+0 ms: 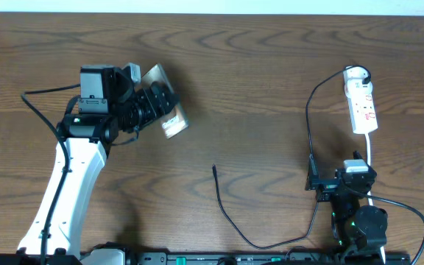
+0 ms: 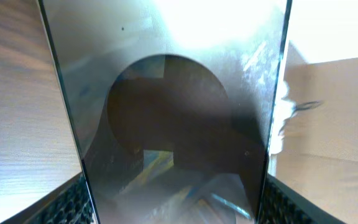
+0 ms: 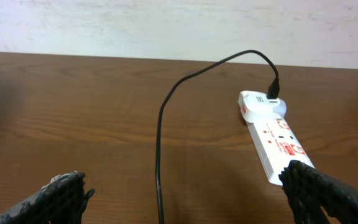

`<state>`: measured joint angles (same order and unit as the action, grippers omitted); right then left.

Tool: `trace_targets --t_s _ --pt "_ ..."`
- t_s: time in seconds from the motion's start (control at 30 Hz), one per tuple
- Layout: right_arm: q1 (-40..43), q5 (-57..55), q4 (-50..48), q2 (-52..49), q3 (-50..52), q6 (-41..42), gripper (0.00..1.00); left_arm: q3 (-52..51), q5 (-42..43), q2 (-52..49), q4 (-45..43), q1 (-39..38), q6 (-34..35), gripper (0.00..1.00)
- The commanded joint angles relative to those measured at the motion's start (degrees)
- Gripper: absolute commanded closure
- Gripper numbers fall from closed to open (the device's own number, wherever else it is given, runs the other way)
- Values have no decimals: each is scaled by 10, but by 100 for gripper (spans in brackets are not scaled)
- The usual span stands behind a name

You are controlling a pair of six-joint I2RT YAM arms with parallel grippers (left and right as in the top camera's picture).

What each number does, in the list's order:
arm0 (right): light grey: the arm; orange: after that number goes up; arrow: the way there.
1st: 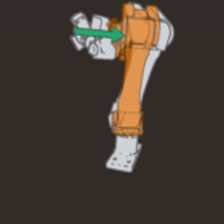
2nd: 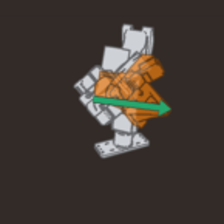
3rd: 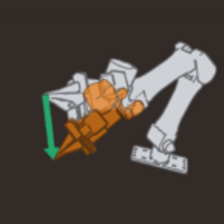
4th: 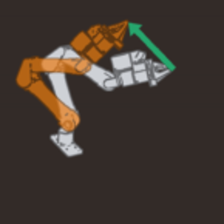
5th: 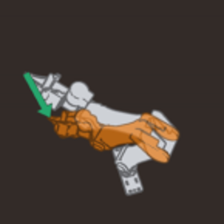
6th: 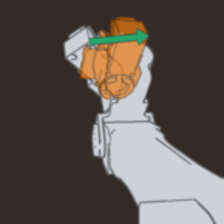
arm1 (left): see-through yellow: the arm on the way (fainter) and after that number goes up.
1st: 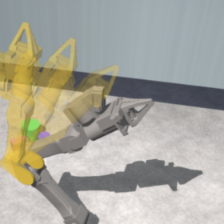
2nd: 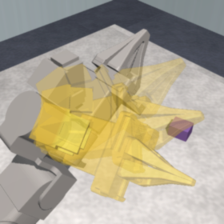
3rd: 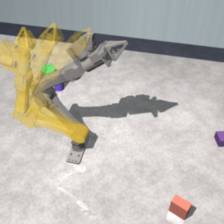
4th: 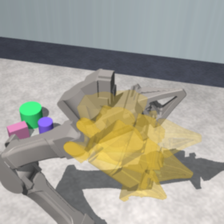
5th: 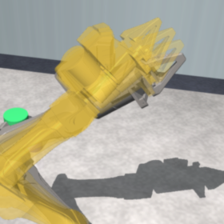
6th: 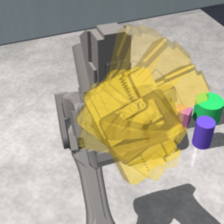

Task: Plug charger to phone and switch on socket
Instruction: 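Lift the phone with the left gripper and turn it toward center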

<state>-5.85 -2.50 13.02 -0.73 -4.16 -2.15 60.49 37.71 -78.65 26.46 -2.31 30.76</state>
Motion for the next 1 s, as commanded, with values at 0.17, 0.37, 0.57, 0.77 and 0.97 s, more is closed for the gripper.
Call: trace_targets --t_s 0.17,0.37,0.57,0.77,0.97 --pt "2 1 1 1 1 -7 1 21 190 12 -127 0 344 92" --pt "2 1 1 1 2 -7 1 21 259 12 -176 3 567 92" --pt "2 1 1 1 2 -7 1 21 358 12 -183 18 711 93" --pt "2 1 1 1 1 -7 1 21 404 12 -185 35 759 93" --pt "2 1 1 1 2 -7 1 21 412 12 -185 39 783 93"
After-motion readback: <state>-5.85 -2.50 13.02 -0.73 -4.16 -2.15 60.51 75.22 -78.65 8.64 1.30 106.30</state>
